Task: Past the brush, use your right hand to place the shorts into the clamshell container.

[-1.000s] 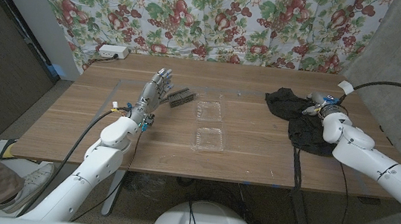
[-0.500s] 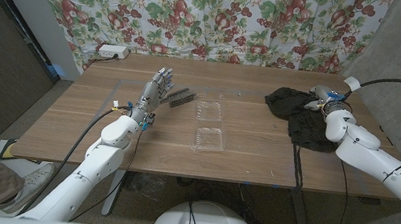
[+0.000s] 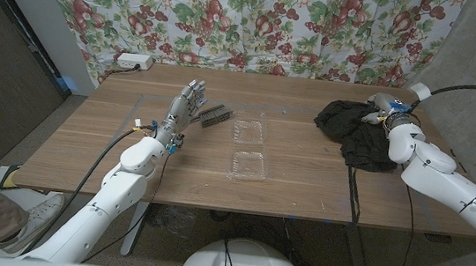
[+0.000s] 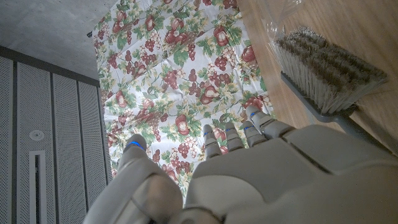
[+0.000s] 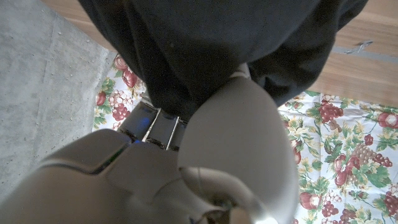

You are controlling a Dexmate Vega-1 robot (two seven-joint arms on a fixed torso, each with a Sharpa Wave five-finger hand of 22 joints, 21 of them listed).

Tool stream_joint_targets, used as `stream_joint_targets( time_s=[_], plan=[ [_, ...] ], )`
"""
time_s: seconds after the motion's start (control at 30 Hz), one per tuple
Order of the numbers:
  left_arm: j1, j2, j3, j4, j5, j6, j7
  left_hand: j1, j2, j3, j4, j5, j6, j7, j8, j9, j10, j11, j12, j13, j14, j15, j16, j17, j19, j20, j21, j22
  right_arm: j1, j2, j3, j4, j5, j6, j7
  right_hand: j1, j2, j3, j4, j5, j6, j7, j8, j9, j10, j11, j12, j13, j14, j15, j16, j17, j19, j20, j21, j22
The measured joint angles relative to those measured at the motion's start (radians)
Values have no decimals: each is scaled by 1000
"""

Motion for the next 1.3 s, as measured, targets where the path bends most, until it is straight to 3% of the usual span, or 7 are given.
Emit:
stream_joint_targets(
  time_s=[0.37, 1.3],
  plan=[
    [-21, -2, 2, 16, 0, 0, -12, 0, 0, 0, 0, 0, 5, 5, 0, 0, 0, 0, 0, 0, 0, 0, 0, 0, 0, 0, 0, 0, 5, -20, 12, -45, -28, -12, 22, 0, 0, 0, 0, -1, 0, 0, 0, 1, 5, 6, -5, 0, 7, 0, -9, 7, 0, 0, 8, -6],
    [-51, -15, 8, 49, 4, 3, -32, -5, 5, -7, -1, 0, 5, 5, 0, 0, 0, 0, 0, 0, -7, 7, 0, 0, 0, 0, 0, 0, -42, -100, 75, -246, -103, -72, 76, 7, -7, 1, 1, -3, 11, 11, -10, -12, 25, 11, -24, 5, 11, 3, -20, 26, 0, 0, 26, -27]
  ],
)
